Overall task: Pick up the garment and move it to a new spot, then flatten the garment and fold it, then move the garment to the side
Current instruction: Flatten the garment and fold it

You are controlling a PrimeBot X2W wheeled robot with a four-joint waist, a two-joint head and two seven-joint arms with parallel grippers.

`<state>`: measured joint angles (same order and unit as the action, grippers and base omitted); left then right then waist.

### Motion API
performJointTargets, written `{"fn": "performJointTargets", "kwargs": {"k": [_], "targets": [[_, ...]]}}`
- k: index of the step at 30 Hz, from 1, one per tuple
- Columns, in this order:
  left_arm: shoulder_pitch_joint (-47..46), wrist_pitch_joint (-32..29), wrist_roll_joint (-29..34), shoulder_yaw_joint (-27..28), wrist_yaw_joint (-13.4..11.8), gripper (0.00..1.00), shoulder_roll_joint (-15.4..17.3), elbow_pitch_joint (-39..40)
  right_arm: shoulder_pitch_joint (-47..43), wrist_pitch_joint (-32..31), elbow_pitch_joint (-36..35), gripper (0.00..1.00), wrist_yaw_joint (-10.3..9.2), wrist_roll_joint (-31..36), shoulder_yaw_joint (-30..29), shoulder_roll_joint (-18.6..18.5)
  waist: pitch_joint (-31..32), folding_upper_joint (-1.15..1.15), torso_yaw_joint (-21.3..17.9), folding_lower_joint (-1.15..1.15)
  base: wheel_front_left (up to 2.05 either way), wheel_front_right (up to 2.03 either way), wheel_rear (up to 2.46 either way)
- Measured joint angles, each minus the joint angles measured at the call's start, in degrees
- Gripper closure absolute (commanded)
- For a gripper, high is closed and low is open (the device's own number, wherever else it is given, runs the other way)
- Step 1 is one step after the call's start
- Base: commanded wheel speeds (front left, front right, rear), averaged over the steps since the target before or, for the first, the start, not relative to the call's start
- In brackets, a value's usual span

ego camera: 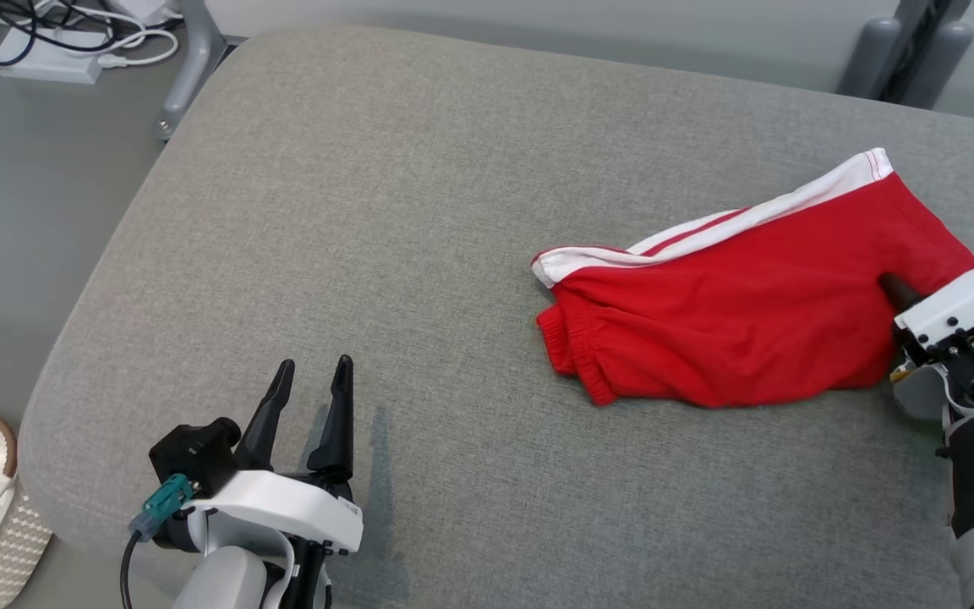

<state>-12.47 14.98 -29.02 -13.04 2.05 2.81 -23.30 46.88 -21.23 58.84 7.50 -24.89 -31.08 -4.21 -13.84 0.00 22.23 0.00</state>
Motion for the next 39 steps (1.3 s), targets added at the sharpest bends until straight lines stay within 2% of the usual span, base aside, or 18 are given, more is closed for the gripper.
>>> {"fn": "performJointTargets", "kwargs": {"k": [17,19,21,26,39], "targets": [[1.0,0.0,1.8,2.6,0.7,0.00,0.0,-0.7,-10.1,10.5,-6.7,1.00,0.00,-10.1,-1.5,1.3,3.8,0.00,-5.3,0.00,0.00,0.00,0.00],[1.2,0.0,1.9,2.6,0.9,0.00,0.0,-0.8,-11.2,10.4,-6.2,1.00,0.00,-12.7,-0.6,1.2,4.2,0.00,-6.0,0.00,0.00,0.00,0.00],[1.7,0.0,2.2,3.0,0.9,0.00,0.0,-0.8,-12.2,13.2,-5.3,1.00,0.00,-16.5,1.6,1.4,4.6,0.00,-7.0,0.00,0.00,0.00,0.00],[2.0,0.0,2.5,3.3,1.0,0.00,0.0,-0.9,-13.9,17.4,-2.9,1.00,0.02,-20.4,6.2,1.3,5.3,0.00,-8.6,0.00,0.00,0.00,0.00],[2.1,0.0,2.8,3.1,1.2,0.00,0.0,-1.4,-15.6,23.4,-1.4,1.00,-0.02,-23.4,14.9,1.1,6.8,0.00,-9.0,0.00,0.00,0.00,0.00]]}}
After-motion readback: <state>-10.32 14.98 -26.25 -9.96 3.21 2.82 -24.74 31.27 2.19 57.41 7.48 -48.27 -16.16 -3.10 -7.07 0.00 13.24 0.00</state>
